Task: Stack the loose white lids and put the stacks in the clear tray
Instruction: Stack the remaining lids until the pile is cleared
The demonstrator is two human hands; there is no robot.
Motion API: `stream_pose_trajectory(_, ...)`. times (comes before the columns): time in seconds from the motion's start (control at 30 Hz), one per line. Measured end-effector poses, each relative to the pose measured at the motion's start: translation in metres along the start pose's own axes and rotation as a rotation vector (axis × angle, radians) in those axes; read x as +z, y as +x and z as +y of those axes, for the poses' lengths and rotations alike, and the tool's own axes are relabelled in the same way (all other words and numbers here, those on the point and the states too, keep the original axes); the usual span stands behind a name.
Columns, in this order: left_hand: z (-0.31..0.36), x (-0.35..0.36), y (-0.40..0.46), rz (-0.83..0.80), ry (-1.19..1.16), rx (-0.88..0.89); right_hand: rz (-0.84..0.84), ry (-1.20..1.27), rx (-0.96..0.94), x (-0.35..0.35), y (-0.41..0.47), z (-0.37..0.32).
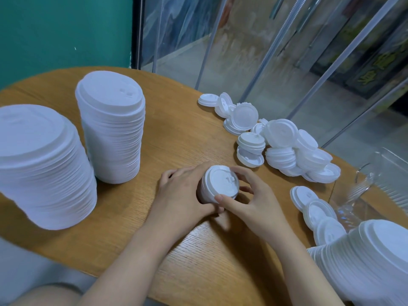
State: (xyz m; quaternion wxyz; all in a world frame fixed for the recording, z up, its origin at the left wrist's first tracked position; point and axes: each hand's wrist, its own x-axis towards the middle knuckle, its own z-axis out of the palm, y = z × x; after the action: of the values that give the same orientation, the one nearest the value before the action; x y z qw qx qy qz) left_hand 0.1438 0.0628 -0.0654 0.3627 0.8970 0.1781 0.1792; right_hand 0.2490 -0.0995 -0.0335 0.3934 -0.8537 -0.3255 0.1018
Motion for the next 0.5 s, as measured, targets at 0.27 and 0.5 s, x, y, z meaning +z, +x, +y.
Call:
stream_pose_trajectory(0.27, -0.0026, 0.0026, 0.0027, -0.001, 0.007, 0.020, -0.011, 0.001, 0.005, 0.0002, 0.0025, -0.0009)
stream_pose_trajectory(0.5, -0.0042, 0.0043, 0.0034, 0.004, 0.022, 0.009, -0.075, -0.034, 0.006, -0.0060, 0.0051, -0.0045)
